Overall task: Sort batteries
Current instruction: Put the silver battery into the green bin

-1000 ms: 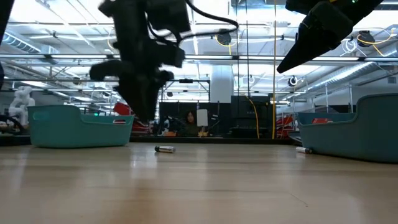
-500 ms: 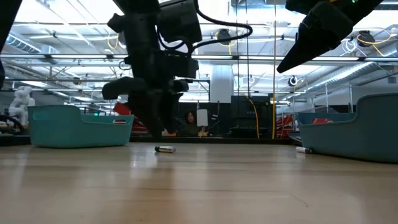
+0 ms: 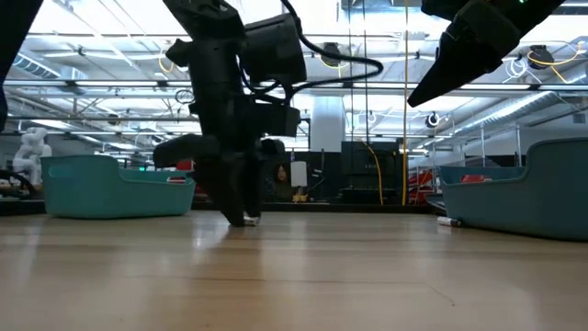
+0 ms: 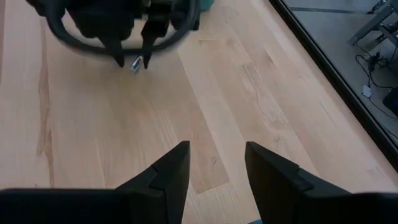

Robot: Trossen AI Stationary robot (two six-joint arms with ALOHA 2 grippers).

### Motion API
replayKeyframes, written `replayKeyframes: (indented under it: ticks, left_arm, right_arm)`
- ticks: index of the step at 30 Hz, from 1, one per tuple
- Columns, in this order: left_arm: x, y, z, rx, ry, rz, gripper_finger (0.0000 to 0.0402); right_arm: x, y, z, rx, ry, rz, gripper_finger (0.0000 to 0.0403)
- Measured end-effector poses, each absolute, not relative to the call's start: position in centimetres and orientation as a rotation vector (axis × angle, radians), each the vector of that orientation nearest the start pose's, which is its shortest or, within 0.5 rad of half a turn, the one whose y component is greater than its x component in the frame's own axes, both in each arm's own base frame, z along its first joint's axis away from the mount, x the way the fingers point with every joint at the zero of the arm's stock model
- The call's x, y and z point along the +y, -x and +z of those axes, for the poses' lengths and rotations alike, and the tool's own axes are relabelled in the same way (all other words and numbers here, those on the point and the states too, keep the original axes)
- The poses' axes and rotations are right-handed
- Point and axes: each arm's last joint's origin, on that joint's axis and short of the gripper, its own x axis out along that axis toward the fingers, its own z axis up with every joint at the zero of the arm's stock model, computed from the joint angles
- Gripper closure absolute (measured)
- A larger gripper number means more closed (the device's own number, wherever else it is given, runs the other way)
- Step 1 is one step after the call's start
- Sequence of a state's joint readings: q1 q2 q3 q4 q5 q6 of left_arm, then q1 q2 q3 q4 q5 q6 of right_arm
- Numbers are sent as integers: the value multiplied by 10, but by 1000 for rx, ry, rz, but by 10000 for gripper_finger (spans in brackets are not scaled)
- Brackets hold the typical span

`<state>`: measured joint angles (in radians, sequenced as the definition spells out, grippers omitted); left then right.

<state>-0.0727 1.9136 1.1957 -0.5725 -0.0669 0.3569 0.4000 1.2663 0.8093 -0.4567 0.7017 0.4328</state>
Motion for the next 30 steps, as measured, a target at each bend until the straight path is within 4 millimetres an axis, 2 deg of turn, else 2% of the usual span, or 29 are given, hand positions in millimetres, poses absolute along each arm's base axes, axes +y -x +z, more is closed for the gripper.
replayKeyframes:
  ticks: [4, 8, 10, 13, 17, 22, 26, 30]
  left_arm:
    - [-26, -361, 132, 1308, -415, -239, 258]
    - [-35, -359, 133, 1307, -475, -253, 357]
    - [-37, -358, 137, 1305, -500, -245, 381]
    - [-40, -352, 148, 1387, -568, -204, 382]
    - [-40, -345, 182, 1490, -573, -114, 383]
    - [-27, -319, 203, 1732, -352, -12, 384]
    - [-16, -301, 204, 1879, -258, 63, 382]
    - [-5, -287, 198, 1934, -225, 126, 373]
  right_arm:
    - [77, -230, 230, 694, 71, -436, 257]
    - [77, -231, 230, 694, 73, -435, 257]
    - [77, -231, 230, 694, 76, -434, 257]
    - [77, -230, 230, 695, 77, -434, 257]
    - [77, -230, 230, 695, 77, -434, 257]
    - [77, -230, 230, 694, 77, -434, 257]
    - [77, -230, 230, 694, 76, -434, 257]
    - [77, -230, 230, 694, 75, -435, 257]
